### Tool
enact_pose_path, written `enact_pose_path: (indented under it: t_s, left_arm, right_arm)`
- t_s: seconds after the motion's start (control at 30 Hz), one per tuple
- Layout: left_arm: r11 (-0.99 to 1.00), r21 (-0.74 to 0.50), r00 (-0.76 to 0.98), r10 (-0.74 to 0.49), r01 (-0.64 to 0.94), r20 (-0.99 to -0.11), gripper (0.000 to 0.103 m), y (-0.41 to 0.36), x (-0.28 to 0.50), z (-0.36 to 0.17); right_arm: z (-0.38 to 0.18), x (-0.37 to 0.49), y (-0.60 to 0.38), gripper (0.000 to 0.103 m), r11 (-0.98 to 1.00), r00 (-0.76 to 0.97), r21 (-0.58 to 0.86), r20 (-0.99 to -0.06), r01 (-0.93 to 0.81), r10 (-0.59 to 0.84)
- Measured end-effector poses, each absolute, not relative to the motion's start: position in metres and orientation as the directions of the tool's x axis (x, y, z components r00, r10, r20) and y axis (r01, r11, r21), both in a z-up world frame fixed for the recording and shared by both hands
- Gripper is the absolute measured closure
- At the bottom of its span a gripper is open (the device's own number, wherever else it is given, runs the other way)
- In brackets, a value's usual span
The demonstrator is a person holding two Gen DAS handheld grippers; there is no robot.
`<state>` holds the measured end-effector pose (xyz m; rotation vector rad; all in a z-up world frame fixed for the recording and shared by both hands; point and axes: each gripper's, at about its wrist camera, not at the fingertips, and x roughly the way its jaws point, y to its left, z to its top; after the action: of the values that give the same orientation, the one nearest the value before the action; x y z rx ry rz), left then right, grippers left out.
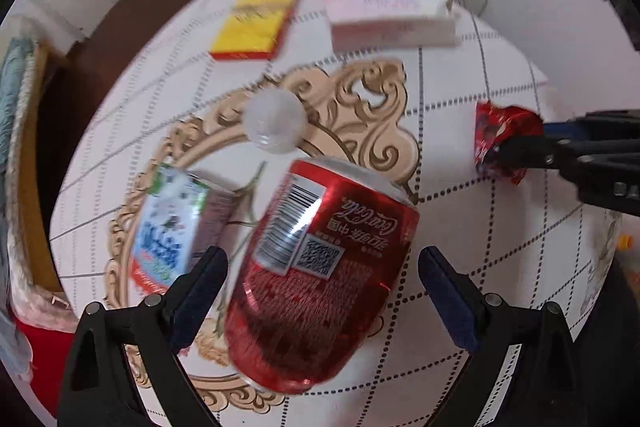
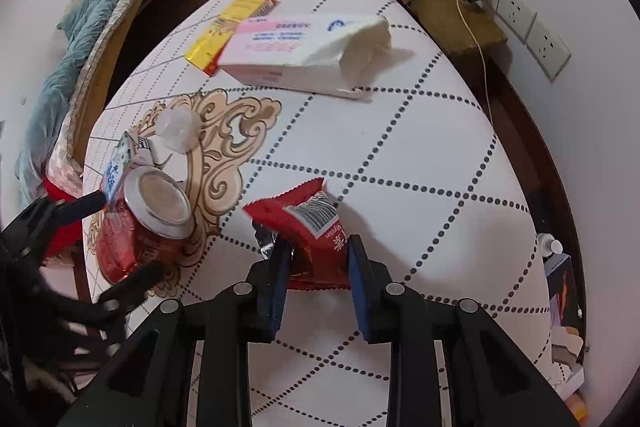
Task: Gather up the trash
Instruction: 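Grasp the red snack packet with the right tool, then grasp the red cola can with the left tool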
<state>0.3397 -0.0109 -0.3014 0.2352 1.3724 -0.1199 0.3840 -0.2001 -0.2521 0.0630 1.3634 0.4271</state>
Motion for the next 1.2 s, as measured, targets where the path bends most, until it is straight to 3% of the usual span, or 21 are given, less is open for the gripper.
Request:
enact_pose_path:
  t_s: [0.07, 0.27, 0.33, 0.4, 0.63, 0.67, 0.7, 0.8, 0.93, 1.2]
  left_arm:
    - [0.977, 0.081, 0.203, 0.041, 0.195, -0.978, 0.016, -0.009, 0.34, -0.303]
    - [0.996, -0.028, 0.216, -0.009, -0.085, -0.976, 0.016, 0.013, 0.328, -0.299]
    - [0.979, -0.063, 0.216, -0.02, -0.192, -0.976, 0.016, 0.022, 0.322, -0.301]
    - [0.963, -0.091, 0.246, -0.027, -0.252, -0.969, 0.016, 0.028, 0.314, -0.301]
    - [0.969, -0.077, 0.263, -0.012, -0.236, -0.965, 0.016, 0.03, 0.31, -0.314]
    - [0.971, -0.051, 0.261, 0.013, -0.235, -0.965, 0.017, 0.028, 0.309, -0.316]
    - [0.971, -0.046, 0.269, 0.019, -0.236, -0.963, 0.025, 0.027, 0.309, -0.316]
    - [0.968, -0.035, 0.289, 0.04, -0.25, -0.957, 0.025, 0.021, 0.303, -0.312]
    - [0.957, 0.006, 0.331, 0.106, -0.29, -0.937, 0.025, 0.022, 0.278, -0.291]
    - [0.915, 0.021, 0.428, 0.208, -0.402, -0.88, 0.025, 0.032, 0.22, -0.231]
  right_arm:
    - [-0.253, 0.384, -0.2, 0.073, 0.92, 0.136, 0.288, -0.934, -0.265, 0.331]
    - [-0.252, 0.384, -0.195, 0.071, 0.916, 0.137, 0.287, -0.933, -0.28, 0.334]
    - [-0.252, 0.385, -0.194, 0.062, 0.918, 0.133, 0.289, -0.933, -0.272, 0.334]
    - [-0.252, 0.387, -0.194, 0.059, 0.917, 0.132, 0.298, -0.931, -0.264, 0.34]
    - [-0.251, 0.39, -0.183, 0.058, 0.93, 0.174, 0.251, -0.937, -0.268, 0.303]
    - [-0.251, 0.39, -0.183, 0.058, 0.932, 0.179, 0.249, -0.937, -0.263, 0.301]
    - [-0.251, 0.39, -0.182, 0.058, 0.934, 0.186, 0.243, -0.937, -0.26, 0.296]
    - [-0.25, 0.388, -0.179, 0.061, 0.939, 0.202, 0.212, -0.941, -0.272, 0.271]
    - [-0.249, 0.384, -0.178, 0.072, 0.938, 0.22, 0.181, -0.942, -0.296, 0.252]
    - [-0.226, 0.356, -0.174, 0.073, 0.909, 0.248, 0.199, -0.921, -0.367, 0.301]
